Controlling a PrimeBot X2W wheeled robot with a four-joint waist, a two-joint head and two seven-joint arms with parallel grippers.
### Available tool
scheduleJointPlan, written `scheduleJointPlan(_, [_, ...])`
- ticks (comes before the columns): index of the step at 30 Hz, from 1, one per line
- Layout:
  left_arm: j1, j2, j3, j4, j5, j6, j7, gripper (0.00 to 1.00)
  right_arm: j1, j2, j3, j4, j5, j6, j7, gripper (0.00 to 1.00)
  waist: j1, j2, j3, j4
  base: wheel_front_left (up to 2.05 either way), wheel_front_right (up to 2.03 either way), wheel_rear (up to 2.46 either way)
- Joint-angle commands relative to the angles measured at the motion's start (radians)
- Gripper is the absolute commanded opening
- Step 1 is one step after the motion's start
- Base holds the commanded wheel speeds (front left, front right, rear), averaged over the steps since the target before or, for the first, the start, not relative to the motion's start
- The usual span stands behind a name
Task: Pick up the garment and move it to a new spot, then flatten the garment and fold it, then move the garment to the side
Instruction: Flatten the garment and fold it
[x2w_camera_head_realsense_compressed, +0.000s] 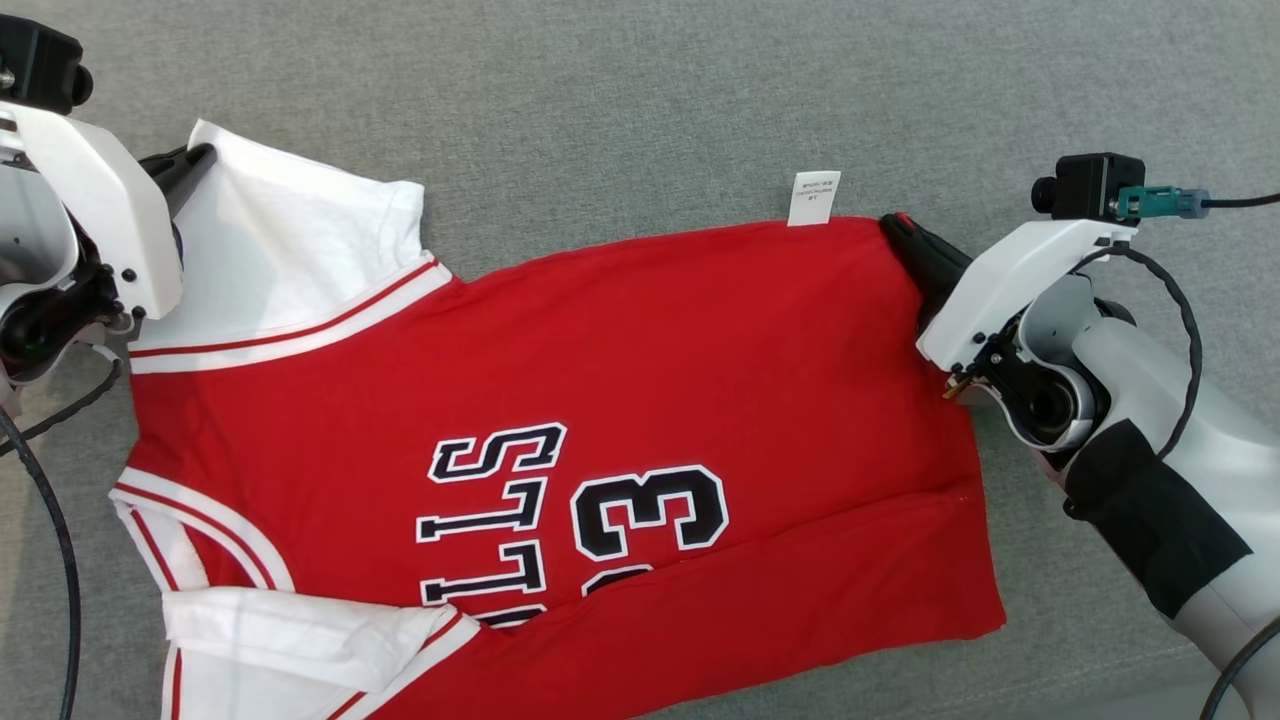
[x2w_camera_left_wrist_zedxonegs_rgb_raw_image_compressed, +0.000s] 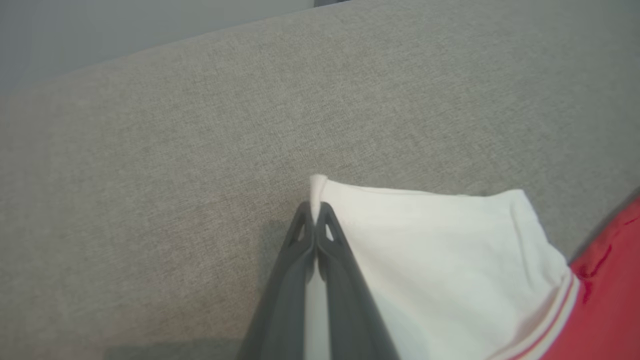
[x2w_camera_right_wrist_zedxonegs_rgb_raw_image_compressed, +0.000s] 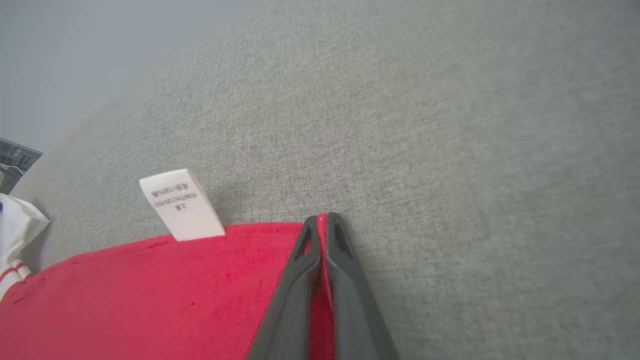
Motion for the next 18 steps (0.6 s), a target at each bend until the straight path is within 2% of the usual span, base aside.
scheduleJointPlan(1, [-0.012,-0.002,-0.006,0.002,0.002,0.000,-0.016,0.00,0.042,0.014,0.027,-0.002,0.006,-0.002,0.005,0.00,0.0000,0.0000,-0.006,0.006,0.00,0.00,0.00])
scheduleJointPlan(14, [0.024,0.001,-0.032,-0.041,-0.009,0.000,-0.185,0.00,0.048,-0.046,0.062,-0.070,0.018,-0.002,-0.127,0.00,0.0000,0.0000,-0.063,0.057,0.00,0.00,0.00])
scheduleJointPlan(18, [0.053,0.015,-0.048,-0.091,0.032,0.000,-0.231,0.00,0.068,-0.059,0.076,-0.078,0.031,-0.002,-0.156,0.00,0.0000,0.0000,-0.093,0.073,0.00,0.00,0.00])
